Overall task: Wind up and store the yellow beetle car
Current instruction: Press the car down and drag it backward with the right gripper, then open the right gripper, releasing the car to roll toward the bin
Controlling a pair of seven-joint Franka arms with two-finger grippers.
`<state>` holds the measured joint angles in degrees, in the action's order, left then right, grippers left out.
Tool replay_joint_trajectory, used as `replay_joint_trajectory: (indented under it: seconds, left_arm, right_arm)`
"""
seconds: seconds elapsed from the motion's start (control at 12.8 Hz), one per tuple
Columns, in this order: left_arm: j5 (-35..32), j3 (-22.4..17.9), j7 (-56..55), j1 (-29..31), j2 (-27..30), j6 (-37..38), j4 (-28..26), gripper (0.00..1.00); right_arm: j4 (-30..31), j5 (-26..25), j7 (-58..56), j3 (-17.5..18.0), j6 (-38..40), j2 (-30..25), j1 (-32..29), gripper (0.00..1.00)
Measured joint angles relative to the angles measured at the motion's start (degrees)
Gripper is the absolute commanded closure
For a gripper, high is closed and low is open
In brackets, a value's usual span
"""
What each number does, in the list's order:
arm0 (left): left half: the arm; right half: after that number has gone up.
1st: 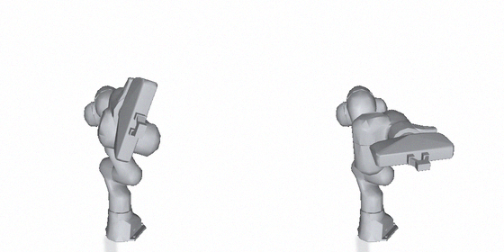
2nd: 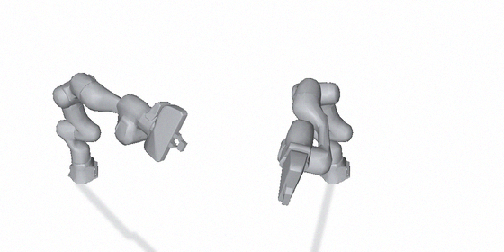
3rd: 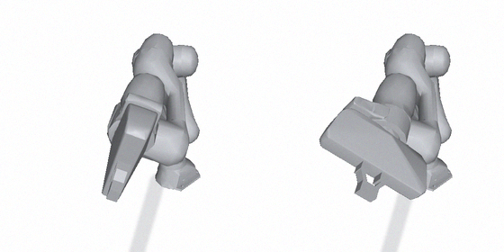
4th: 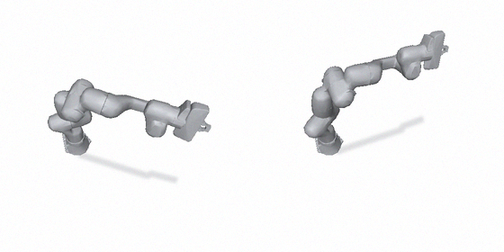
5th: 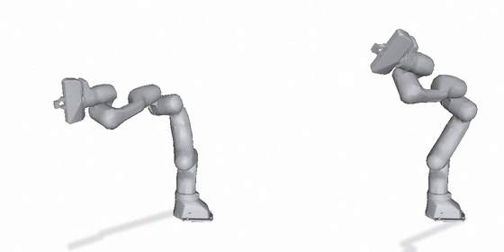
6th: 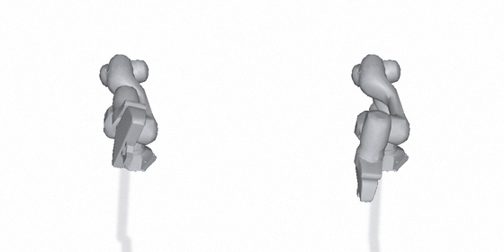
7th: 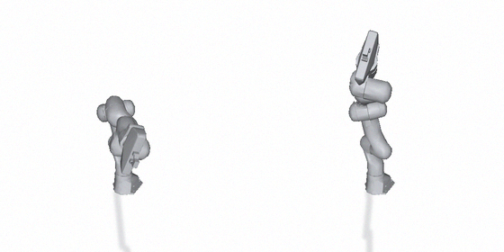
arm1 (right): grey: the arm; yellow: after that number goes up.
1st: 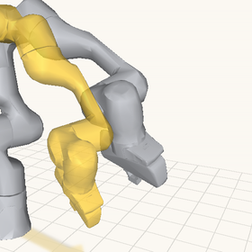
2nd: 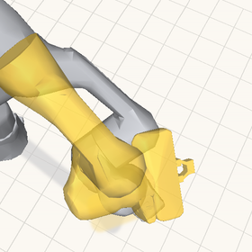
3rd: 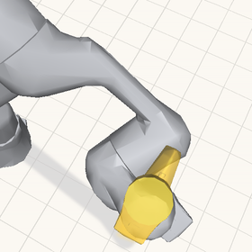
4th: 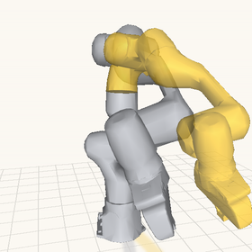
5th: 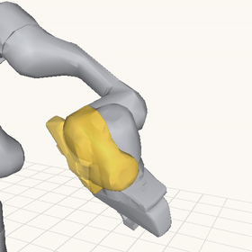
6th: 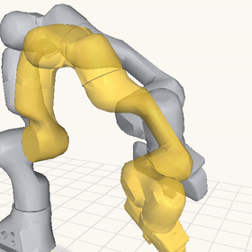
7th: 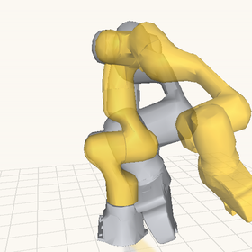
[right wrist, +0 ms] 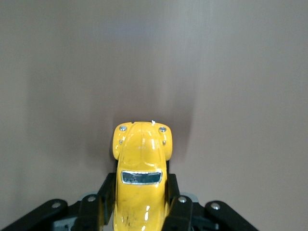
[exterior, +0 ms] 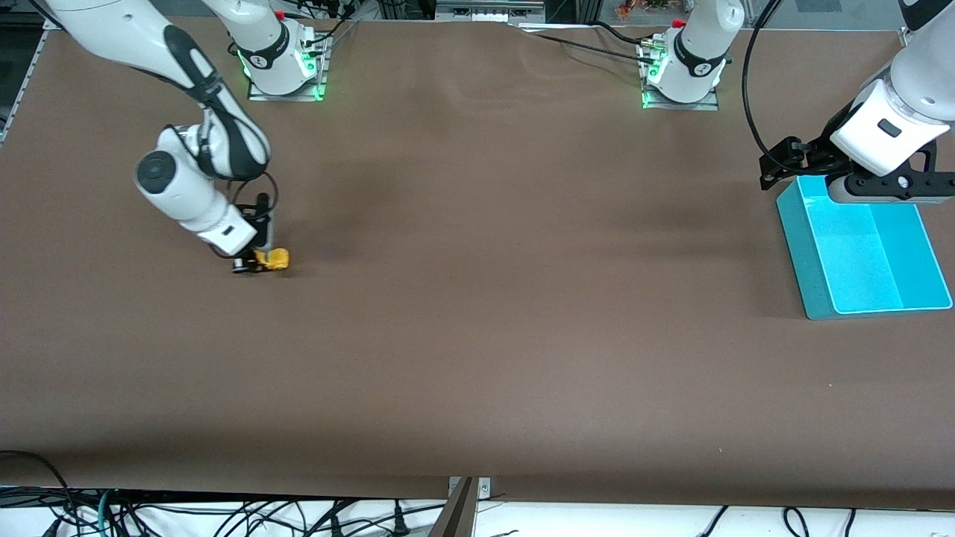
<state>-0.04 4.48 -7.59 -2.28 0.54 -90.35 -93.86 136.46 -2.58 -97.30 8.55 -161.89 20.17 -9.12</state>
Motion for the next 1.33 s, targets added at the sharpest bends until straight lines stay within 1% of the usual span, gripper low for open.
replay_joint_trajectory:
  seconds: [0.08, 0.16, 0.23, 0.39, 0.55, 0.78, 1.02, 1.17, 1.33]
  left_arm:
    - [0.0, 0.0, 0.0, 0.0, 0.0, 0.0, 0.0, 0.0]
    - [0.0, 0.0, 0.0, 0.0, 0.0, 0.0, 0.0, 0.0]
    - [0.0, 0.0, 0.0, 0.0, 0.0, 0.0, 0.0, 0.0]
    - [0.0, 0.0, 0.0, 0.0, 0.0, 0.0, 0.0, 0.0]
    - [0.0, 0.0, 0.0, 0.0, 0.0, 0.0, 0.0, 0.0]
    - [0.0, 0.0, 0.0, 0.0, 0.0, 0.0, 0.0, 0.0]
    - [0.0, 0.0, 0.0, 0.0, 0.0, 0.0, 0.0, 0.0]
    - [0.0, 0.0, 0.0, 0.0, 0.0, 0.0, 0.0, 0.0]
    - [0.0, 0.0, 0.0, 0.0, 0.0, 0.0, 0.0, 0.0]
  right_arm:
    - [0.0, 0.0, -0.9, 0.0, -0.3, 0.0, -1.3, 0.8]
    - [0.0, 0.0, -1.0, 0.0, -0.4, 0.1, -1.7, 0.64]
    - [0.0, 0.0, -1.0, 0.0, -0.4, 0.1, -1.6, 0.01]
    - [0.0, 0.0, -1.0, 0.0, -0.2, 0.3, -1.6, 0.0]
    - [-0.5, 0.0, -0.8, 0.0, 0.3, 1.9, -1.6, 0.0]
    - [-3.5, 0.0, 0.0, 1.3, 4.4, 2.4, -1.6, 0.0]
    - [-7.9, 0.0, 2.8, 4.6, 12.8, 0.9, -1.5, 0.0]
    - [-11.6, 0.0, 3.6, 6.4, 20.0, -1.3, -1.4, 0.0]
    - [-15.9, 0.0, 4.7, 7.3, 26.7, -4.5, -1.4, 0.0]
